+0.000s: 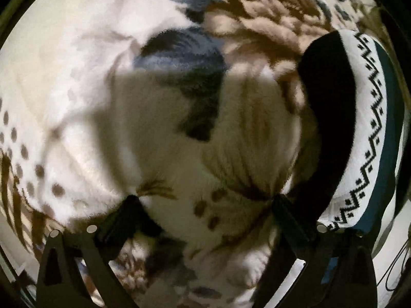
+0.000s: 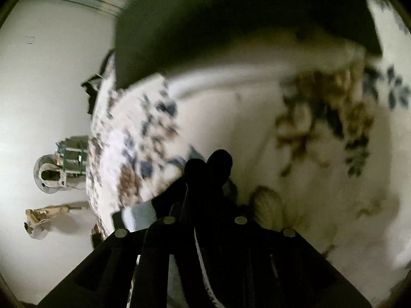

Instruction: Fold small clothes

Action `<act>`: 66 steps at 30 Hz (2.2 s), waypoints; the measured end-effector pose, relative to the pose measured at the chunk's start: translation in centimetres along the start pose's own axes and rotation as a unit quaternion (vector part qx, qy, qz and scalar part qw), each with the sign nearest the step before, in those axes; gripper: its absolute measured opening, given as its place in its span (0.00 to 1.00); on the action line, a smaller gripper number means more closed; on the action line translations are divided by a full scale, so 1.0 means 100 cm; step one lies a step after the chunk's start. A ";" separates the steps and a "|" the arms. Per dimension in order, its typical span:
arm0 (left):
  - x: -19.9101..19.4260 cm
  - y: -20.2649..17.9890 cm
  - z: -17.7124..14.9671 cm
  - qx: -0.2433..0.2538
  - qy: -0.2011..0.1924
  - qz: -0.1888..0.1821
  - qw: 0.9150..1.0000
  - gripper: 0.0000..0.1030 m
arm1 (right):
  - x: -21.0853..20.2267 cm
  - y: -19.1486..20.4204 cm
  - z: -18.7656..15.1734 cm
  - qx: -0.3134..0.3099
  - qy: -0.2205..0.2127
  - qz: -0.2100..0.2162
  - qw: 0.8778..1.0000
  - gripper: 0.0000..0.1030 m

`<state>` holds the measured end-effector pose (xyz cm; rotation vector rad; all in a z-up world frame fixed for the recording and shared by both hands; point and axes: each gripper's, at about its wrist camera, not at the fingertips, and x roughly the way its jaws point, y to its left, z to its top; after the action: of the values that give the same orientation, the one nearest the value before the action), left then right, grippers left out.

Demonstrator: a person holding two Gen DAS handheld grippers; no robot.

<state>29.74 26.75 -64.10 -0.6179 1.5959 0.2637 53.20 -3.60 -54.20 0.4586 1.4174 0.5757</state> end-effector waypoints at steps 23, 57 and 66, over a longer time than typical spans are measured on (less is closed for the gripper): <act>-0.023 -0.060 0.093 0.004 -0.086 0.017 0.996 1.00 | -0.004 -0.123 -0.107 0.228 0.109 0.044 0.967 0.64; -0.055 0.001 -0.072 -0.020 -0.018 -0.004 1.000 1.00 | -0.019 -0.083 -0.208 0.273 -0.049 0.171 0.945 0.17; -0.043 -0.038 -0.079 0.003 -0.032 -0.021 0.999 1.00 | -0.060 -0.124 -0.220 0.292 -0.044 0.035 0.955 0.76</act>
<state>25.15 20.53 -58.16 -0.6328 1.5206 0.2448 32.22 -17.92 -59.48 0.9951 1.4785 0.1755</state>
